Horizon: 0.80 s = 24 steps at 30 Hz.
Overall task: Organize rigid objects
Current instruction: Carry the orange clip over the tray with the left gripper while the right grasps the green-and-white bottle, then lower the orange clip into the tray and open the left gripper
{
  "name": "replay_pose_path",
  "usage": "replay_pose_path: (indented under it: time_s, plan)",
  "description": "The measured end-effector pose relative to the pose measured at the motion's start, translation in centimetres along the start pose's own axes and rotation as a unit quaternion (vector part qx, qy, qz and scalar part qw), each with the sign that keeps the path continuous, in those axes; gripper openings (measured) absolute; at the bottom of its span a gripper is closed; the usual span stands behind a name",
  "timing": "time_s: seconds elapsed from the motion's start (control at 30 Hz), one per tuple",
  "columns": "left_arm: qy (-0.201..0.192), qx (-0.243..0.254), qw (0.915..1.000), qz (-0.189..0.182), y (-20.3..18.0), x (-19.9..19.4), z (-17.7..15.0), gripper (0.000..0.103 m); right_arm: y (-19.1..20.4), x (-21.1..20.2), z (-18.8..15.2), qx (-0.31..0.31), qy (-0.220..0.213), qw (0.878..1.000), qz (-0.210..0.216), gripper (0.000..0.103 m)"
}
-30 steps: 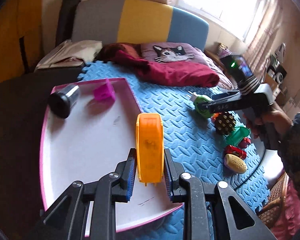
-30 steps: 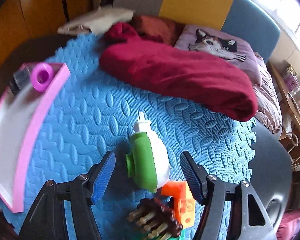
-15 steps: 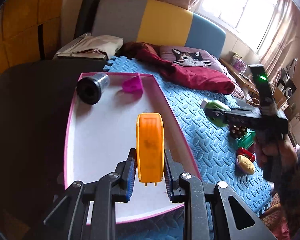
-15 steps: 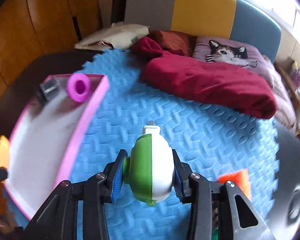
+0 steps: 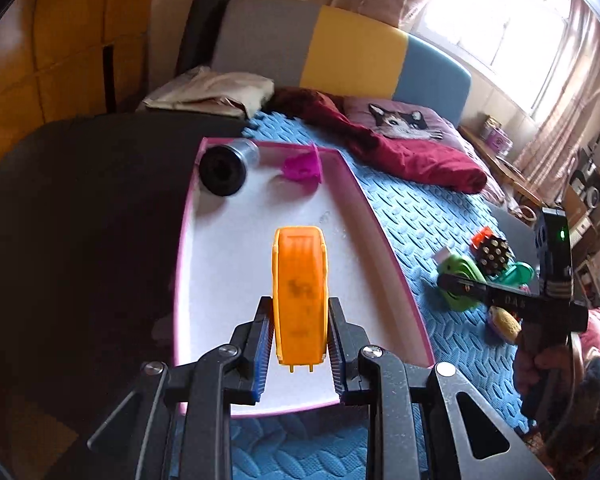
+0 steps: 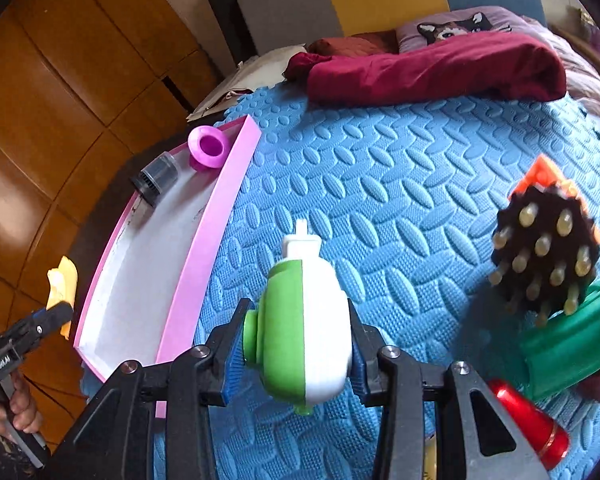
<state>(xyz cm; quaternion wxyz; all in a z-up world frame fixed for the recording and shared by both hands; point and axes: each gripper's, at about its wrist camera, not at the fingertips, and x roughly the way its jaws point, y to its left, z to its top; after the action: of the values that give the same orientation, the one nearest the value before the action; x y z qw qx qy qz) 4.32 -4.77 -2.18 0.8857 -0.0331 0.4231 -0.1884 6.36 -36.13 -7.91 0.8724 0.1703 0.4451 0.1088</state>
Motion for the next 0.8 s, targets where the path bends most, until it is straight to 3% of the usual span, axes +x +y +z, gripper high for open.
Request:
replay_pose_path:
  time_s: [0.3, 0.47, 0.8]
  plan:
    - [-0.010, 0.009, 0.9990, 0.043, -0.4, -0.7, -0.3, 0.025, 1.3, 0.1, -1.5, -0.053, -0.050, 0.997, -0.040, 0.043]
    - [-0.021, 0.026, 0.9967, 0.074, -0.9, -0.8, -0.2, 0.025, 2.3, 0.4, -1.8, -0.080, -0.050, 0.993, -0.077, 0.043]
    - [0.011, 0.035, 0.9973, 0.063, -1.9, 1.4, 0.0, 0.025, 2.0, 0.4, -1.7, -0.075, -0.052, 0.993, -0.069, 0.043]
